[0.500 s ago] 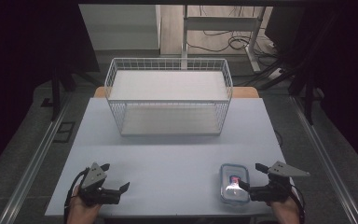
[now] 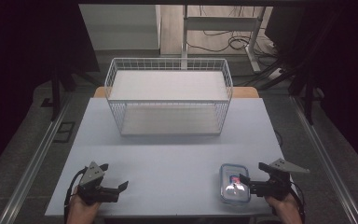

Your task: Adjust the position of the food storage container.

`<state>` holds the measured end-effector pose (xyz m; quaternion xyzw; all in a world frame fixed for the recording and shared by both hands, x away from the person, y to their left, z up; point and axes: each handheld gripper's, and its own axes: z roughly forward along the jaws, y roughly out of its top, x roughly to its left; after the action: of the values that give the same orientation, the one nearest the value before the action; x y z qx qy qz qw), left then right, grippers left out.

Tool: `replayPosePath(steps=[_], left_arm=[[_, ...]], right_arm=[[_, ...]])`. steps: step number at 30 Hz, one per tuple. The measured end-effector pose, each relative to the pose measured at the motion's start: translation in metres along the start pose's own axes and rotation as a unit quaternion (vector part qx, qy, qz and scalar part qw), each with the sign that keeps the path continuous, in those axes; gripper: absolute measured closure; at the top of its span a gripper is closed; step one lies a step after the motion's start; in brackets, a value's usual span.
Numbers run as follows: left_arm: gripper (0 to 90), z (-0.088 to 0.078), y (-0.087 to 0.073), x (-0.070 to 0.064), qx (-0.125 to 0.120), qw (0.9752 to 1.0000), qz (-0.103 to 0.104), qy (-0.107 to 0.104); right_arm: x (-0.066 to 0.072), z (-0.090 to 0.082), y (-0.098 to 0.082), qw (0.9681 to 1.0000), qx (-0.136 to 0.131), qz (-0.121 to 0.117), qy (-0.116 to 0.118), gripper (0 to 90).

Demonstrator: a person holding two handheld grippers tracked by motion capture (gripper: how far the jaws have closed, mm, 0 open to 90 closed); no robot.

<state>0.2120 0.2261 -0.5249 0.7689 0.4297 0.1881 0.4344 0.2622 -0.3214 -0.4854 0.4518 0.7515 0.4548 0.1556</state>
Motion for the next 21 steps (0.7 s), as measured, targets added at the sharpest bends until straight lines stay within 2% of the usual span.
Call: replayPosePath(steps=[3,5,9,11,12,13,14,18,20,21], left_arm=[[0.7,0.000,0.000,0.000,0.000,1.0000,-0.001,0.000],[0.7,0.000,0.000,0.000,0.000,1.0000,-0.001,0.000],[0.7,0.000,0.000,0.001,0.000,1.0000,-0.002,0.000],[0.7,-0.001,0.000,0.001,-0.001,1.0000,-0.005,0.000],[0.7,-0.001,0.000,0.001,-0.001,1.0000,-0.006,0.000],[0.7,-0.001,0.000,0.001,-0.002,1.0000,-0.006,0.001],[0.7,-0.001,0.000,0.001,-0.002,1.0000,-0.006,0.001],[0.8,-0.002,0.000,0.002,-0.003,1.0000,-0.009,0.001],[0.9,-0.001,0.000,0.002,-0.002,1.0000,-0.009,0.001],[0.9,-0.001,0.000,0.001,-0.002,1.0000,-0.008,0.001]], right_arm=[[0.001,0.000,0.000,0.9997,0.011,0.002,-0.024,0.0],[0.002,-0.002,0.000,0.9990,0.026,-0.005,-0.036,0.1],[0.004,-0.009,-0.002,0.9987,0.044,-0.012,-0.022,6.5],[0.006,-0.015,-0.003,0.9987,0.040,-0.008,-0.031,17.8],[0.007,-0.018,-0.003,0.9987,0.037,-0.002,-0.036,27.7],[0.007,-0.021,-0.004,0.9988,0.039,0.001,-0.031,37.8],[0.008,-0.023,-0.005,0.9988,0.043,-0.003,-0.024,44.6],[0.015,-0.037,-0.013,0.9976,0.045,-0.029,-0.044,76.0],[0.018,-0.043,-0.018,0.9971,0.049,-0.026,-0.052,87.2],[0.018,-0.045,-0.021,0.9967,0.052,-0.025,-0.056,88.9]])
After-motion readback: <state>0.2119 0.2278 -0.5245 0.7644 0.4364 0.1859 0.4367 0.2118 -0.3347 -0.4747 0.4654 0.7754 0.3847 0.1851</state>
